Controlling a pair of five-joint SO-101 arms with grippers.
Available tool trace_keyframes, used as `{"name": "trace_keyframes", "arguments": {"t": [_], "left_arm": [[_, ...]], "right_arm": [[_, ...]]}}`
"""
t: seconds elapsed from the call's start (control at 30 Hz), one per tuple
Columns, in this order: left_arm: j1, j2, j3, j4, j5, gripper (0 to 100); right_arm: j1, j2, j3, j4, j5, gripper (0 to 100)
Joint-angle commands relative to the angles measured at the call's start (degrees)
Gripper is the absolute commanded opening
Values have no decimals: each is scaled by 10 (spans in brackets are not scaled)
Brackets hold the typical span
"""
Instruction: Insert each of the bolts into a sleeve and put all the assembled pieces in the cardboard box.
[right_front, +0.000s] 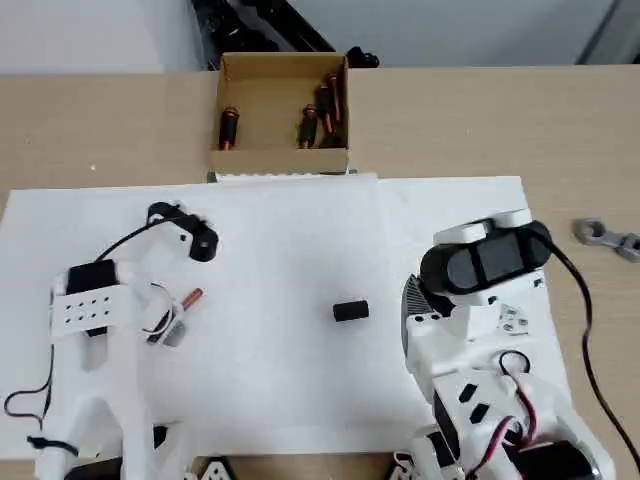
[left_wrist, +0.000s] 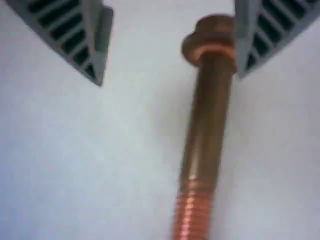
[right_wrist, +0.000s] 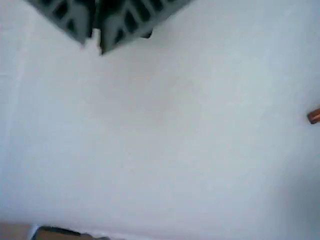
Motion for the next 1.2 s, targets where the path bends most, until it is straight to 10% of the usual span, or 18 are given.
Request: {"name": "trace_keyframes", "arguments": {"t": [0.0, 1.17], "left_arm": [[-32, 1, -19, 2, -20, 165], [-11, 249, -29, -136, -10, 99]], "right_arm": [[5, -1, 0, -4, 5, 4], [6, -1, 0, -4, 3, 4]]}}
